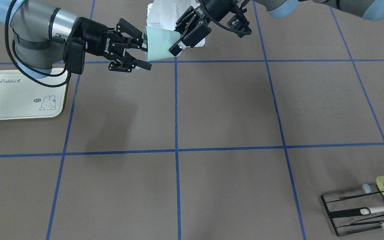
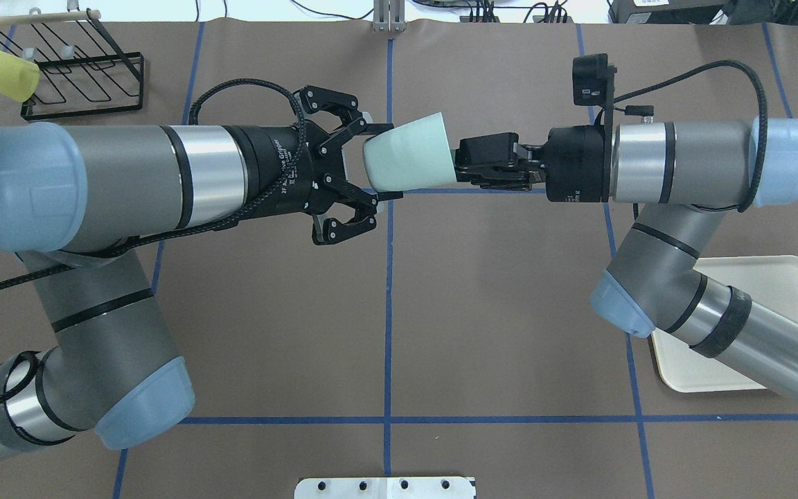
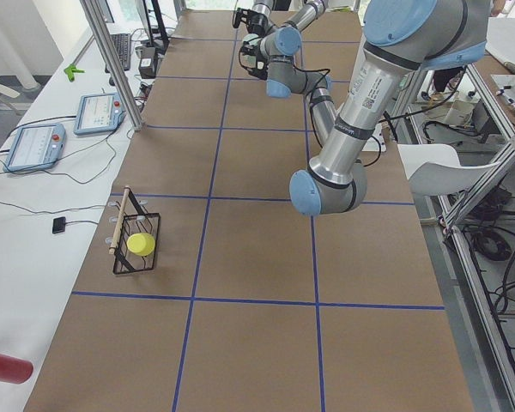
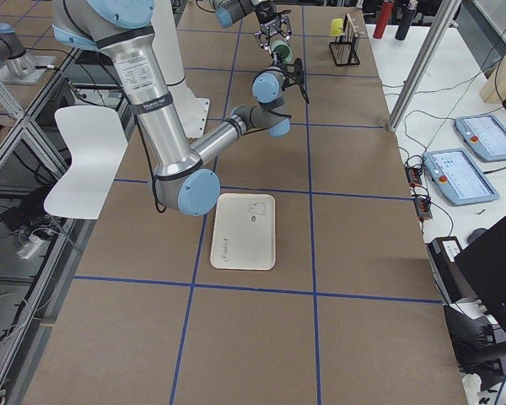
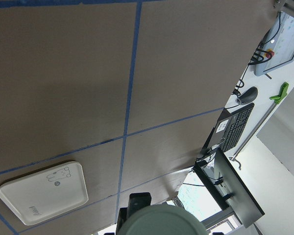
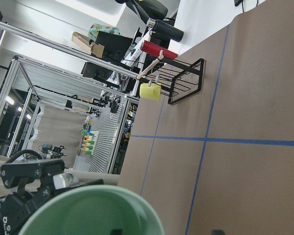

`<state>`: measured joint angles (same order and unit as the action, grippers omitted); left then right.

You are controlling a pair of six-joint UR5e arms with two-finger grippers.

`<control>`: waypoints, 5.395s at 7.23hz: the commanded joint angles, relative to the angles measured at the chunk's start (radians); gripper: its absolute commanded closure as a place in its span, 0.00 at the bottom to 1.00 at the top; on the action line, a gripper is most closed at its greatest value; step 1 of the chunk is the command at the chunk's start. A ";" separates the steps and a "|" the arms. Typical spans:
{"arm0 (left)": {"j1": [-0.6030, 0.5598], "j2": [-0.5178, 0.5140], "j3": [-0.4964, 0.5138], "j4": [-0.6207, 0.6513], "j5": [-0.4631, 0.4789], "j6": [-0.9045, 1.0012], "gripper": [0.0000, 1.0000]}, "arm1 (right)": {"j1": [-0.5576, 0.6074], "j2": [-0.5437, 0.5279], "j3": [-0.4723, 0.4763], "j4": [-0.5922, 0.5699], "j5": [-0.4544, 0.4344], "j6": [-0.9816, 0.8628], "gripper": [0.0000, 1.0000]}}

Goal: Left arm grabs green cup and hands to right arm on tray

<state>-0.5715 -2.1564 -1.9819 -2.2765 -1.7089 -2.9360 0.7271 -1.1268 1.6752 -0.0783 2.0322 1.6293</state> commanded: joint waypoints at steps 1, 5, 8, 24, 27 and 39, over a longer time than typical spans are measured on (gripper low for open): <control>0.001 0.000 0.000 0.000 0.000 0.000 0.90 | 0.000 0.002 -0.003 0.000 -0.001 0.000 0.55; -0.001 0.000 0.000 0.000 0.000 0.000 0.90 | -0.011 0.012 -0.003 0.000 -0.007 0.000 0.55; -0.001 0.000 0.000 0.000 -0.001 0.002 0.90 | -0.011 0.010 -0.011 0.003 -0.007 0.000 0.77; -0.005 0.007 -0.002 -0.003 -0.001 0.020 0.00 | -0.008 -0.011 -0.011 0.005 -0.012 0.001 1.00; -0.011 0.009 -0.002 -0.005 -0.001 0.020 0.00 | 0.041 -0.033 -0.060 -0.005 -0.029 -0.012 1.00; -0.053 0.007 -0.090 0.592 0.003 1.083 0.00 | 0.500 -0.385 -0.003 -0.701 0.306 -0.922 1.00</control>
<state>-0.6115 -2.1488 -2.0570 -1.7330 -1.7057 -1.8991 1.2297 -1.4263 1.6545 -0.7717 2.3304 0.7601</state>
